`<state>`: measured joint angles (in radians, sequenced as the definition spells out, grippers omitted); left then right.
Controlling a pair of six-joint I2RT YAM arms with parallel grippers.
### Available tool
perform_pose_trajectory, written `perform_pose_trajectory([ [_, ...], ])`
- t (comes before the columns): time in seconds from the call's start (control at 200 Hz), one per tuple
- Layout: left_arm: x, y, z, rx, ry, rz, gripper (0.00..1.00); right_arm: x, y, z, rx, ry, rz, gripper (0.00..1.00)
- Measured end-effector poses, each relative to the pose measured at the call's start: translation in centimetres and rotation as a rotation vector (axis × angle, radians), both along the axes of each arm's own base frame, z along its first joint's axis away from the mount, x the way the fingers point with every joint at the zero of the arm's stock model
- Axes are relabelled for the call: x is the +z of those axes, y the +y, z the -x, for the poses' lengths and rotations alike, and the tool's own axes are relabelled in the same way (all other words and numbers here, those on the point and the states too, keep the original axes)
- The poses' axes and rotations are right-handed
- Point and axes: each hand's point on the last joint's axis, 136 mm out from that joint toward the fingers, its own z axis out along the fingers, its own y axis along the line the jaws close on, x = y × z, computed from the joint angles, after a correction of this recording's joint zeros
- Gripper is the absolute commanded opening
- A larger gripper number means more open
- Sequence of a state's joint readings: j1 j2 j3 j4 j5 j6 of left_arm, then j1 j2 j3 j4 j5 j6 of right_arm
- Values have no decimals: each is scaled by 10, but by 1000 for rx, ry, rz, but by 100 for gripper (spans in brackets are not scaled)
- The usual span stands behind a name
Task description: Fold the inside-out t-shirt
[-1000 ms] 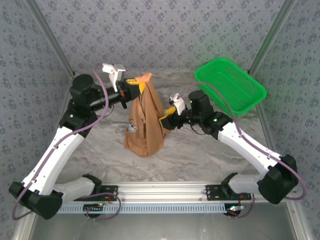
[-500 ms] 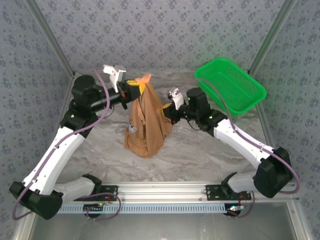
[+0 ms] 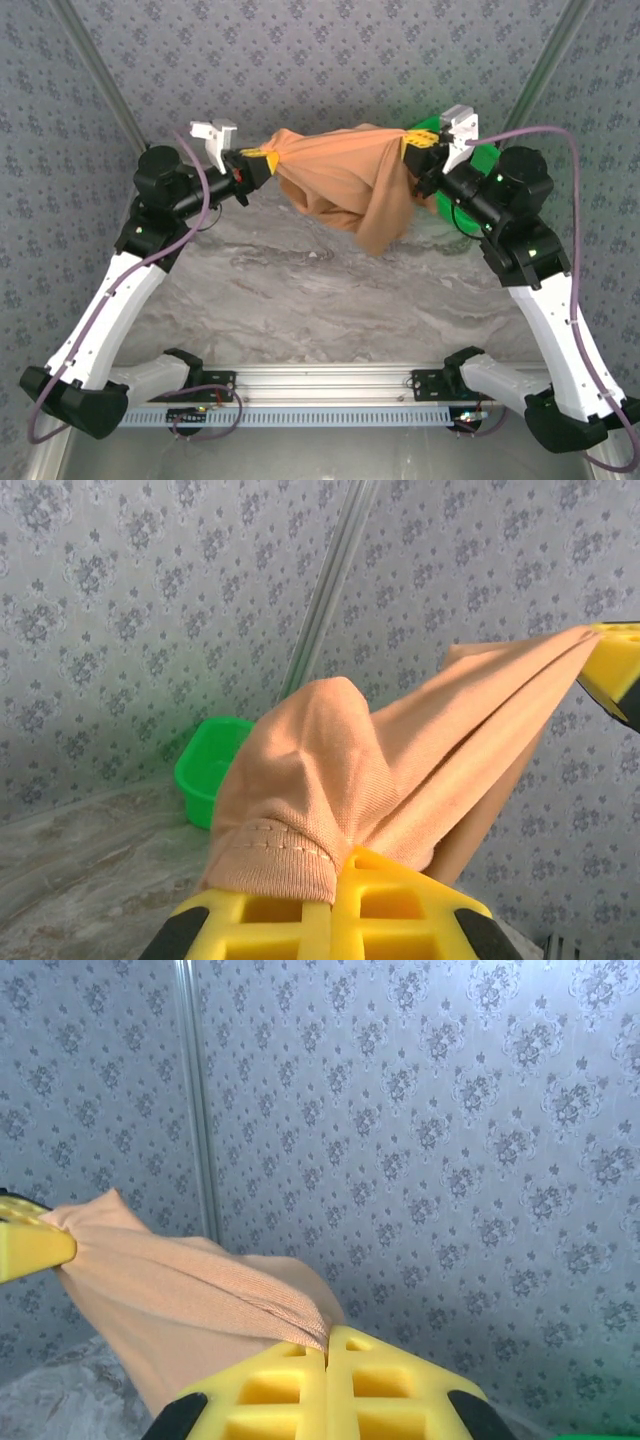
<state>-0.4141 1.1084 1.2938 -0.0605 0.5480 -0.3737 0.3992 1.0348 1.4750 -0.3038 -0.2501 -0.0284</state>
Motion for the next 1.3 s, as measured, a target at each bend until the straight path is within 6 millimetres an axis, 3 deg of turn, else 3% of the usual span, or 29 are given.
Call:
perform_pose_trajectory([
  [0.095,10,3,-4,20,-2,22,0,-10,0,-4,-12,38,27,0],
  [0.225,14,5,-14,53,15,37,0,-35,0,-26,-60,135,74,0],
  [0.36,-1,6,-37,99,62,21,0,-69,8,-40,-65,222,121,0],
  [0.43,-19,9,-47,137,103,3,0,-105,20,-36,-29,293,140,0],
  [0.49,-44,13,-52,164,151,-20,0,-149,34,-28,13,387,158,0],
  [0.56,-84,17,-55,188,236,-56,0,-215,54,-9,92,530,194,0],
  [0.675,-170,27,-48,218,427,-143,0,-327,99,50,288,790,269,0],
  [0.754,-228,39,-27,246,569,-195,0,-378,125,99,419,918,327,0],
  [0.814,-265,51,-4,266,671,-218,0,-401,139,128,502,986,363,9],
  [0.904,-301,65,27,302,779,-215,0,-417,150,148,568,1046,385,24],
  [1.029,-342,76,54,338,910,-202,0,-414,151,140,576,1055,376,35],
  [1.104,-366,83,69,368,993,-213,1,-398,151,115,545,1021,325,38],
  [1.194,-380,91,82,400,1044,-211,6,-378,143,70,437,968,249,40],
  [1.299,-378,97,86,437,1043,-194,33,-367,136,20,292,925,219,47],
])
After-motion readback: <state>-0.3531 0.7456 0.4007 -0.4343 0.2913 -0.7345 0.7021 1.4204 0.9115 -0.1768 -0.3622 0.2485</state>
